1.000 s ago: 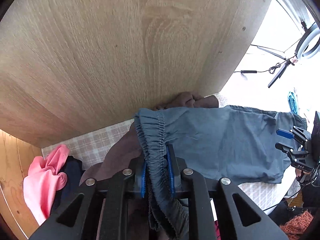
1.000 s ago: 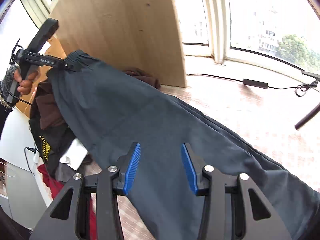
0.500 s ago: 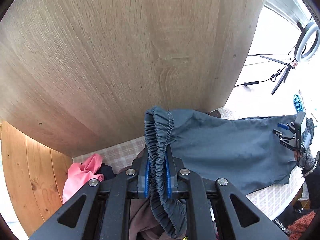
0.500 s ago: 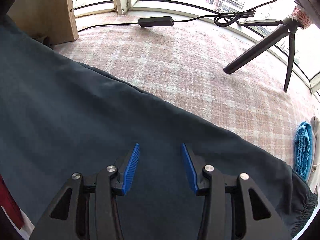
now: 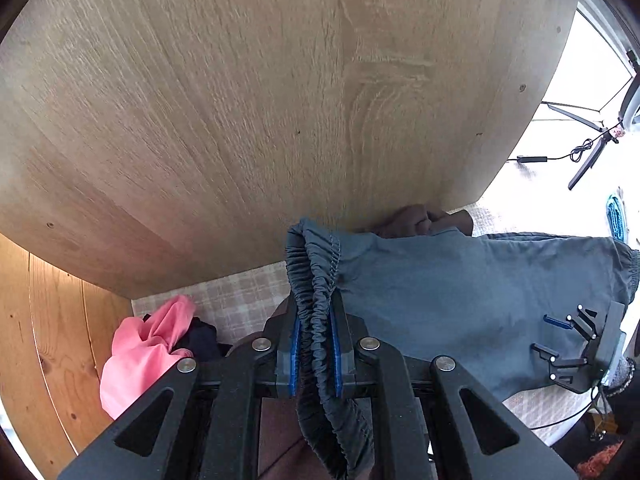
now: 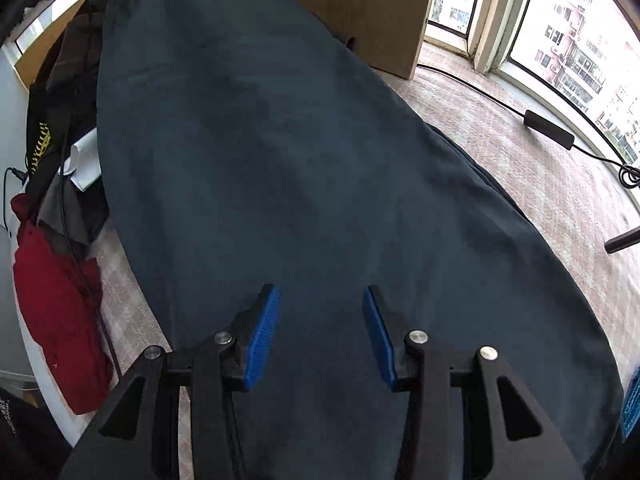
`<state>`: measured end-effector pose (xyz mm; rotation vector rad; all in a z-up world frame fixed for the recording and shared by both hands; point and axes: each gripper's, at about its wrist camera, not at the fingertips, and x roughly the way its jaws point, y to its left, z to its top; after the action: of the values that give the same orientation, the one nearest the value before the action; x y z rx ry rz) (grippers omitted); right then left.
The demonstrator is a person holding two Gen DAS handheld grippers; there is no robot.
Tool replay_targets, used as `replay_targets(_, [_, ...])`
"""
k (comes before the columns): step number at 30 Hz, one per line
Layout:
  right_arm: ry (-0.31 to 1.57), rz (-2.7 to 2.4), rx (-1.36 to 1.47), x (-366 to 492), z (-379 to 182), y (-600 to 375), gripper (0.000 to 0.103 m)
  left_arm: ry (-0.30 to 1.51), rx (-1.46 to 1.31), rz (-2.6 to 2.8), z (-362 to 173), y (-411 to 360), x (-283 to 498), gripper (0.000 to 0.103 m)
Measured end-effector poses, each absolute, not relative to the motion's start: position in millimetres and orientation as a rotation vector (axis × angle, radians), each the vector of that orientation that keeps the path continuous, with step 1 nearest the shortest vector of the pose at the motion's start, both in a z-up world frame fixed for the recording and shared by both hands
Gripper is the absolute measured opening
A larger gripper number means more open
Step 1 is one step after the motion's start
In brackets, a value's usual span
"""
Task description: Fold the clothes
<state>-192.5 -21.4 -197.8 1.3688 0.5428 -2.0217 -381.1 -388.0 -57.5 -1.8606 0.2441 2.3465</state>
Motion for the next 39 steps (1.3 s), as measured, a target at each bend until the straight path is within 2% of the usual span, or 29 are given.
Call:
replay_targets(1, [0.600,-2.047,1.386,-191,-206,-26,0.043,0.249,-1.858,2.343,-57,-386,-379,0.011])
replay_targets(6, [0.370,-2.116,1.333,-192,-172,-29,0.041,0.266,-1.787,2.329,-38,-371,-362,0.011])
replay_targets(9, [0.306,-2.142,1.354,-184,-165,-2,0.041,0.240,-1.756,2.319,-26,-357,-351,0.011])
replay_targets(15, [0.177,-2.191,1.393,-169,-150,52,0.042,0.320,-1.662,2.263,-4,-296,-314,0.011])
replay_targets(18, [0.110,-2.214,1.412,-162,-142,79,0.042,0.264,-1.626,2.214,1,-255,-302,0.011])
replay_targets(21, [0.043,-2.235,1.430,-154,-135,106,0.042,0.250,-1.574,2.132,-1,-195,-284,0.011])
replay_targets(27, [-0.074,-2.484,1.513,-138,-122,281,0.042,0.188,-1.525,1.896,-38,-37,-239,0.011])
replay_targets(34, [-0.135,-2.608,1.618,-148,-146,406,0.042,0.081,-1.501,1.664,-96,157,-199,0.010])
replay_targets(39, [-0.205,-2.553,1.670,-143,-168,451,0.042,0.163,-1.542,1.625,-146,252,-183,0.013])
